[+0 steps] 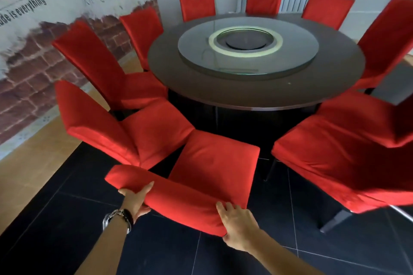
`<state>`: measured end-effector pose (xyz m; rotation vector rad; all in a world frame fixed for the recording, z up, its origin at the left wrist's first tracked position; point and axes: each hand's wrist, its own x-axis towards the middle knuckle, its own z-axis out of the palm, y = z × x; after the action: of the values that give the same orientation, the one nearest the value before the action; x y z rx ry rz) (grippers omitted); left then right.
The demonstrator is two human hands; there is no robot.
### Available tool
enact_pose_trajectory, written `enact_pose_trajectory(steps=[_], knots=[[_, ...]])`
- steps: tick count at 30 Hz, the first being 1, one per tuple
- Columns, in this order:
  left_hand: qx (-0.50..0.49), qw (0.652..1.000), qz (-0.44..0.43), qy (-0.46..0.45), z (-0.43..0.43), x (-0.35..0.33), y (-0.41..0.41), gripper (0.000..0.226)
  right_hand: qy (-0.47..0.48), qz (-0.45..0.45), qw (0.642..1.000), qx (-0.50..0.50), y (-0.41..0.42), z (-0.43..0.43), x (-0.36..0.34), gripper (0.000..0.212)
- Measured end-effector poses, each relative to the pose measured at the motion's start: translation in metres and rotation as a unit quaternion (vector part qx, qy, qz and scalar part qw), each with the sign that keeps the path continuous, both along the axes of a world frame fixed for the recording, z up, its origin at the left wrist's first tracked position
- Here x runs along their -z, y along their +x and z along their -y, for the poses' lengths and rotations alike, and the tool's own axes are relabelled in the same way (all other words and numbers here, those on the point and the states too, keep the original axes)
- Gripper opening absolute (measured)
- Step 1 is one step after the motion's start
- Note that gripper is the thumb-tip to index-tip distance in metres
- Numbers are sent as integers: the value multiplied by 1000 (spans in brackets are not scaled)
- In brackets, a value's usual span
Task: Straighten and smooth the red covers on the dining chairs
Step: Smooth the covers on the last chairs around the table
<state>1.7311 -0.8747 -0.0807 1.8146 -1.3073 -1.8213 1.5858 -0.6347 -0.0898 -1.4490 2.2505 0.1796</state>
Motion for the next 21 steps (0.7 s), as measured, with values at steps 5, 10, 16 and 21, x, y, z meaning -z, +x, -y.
enact_pose_trajectory(steps=[5,10,16,21], knots=[[-7,998,-48,51,-23,5,-21,128,4,-10,1000,-2,-53,-43,-4,75],[6,994,-62,89,-61,9,-48,131,19,-11,1000,21,-88,-83,-4,75],[72,984,-89,136,-89,12,-67,121,36,-11,998,52,-104,-115,-5,77],[145,978,-19,148,-85,-2,-61,97,57,-12,994,91,-99,-117,-9,81]])
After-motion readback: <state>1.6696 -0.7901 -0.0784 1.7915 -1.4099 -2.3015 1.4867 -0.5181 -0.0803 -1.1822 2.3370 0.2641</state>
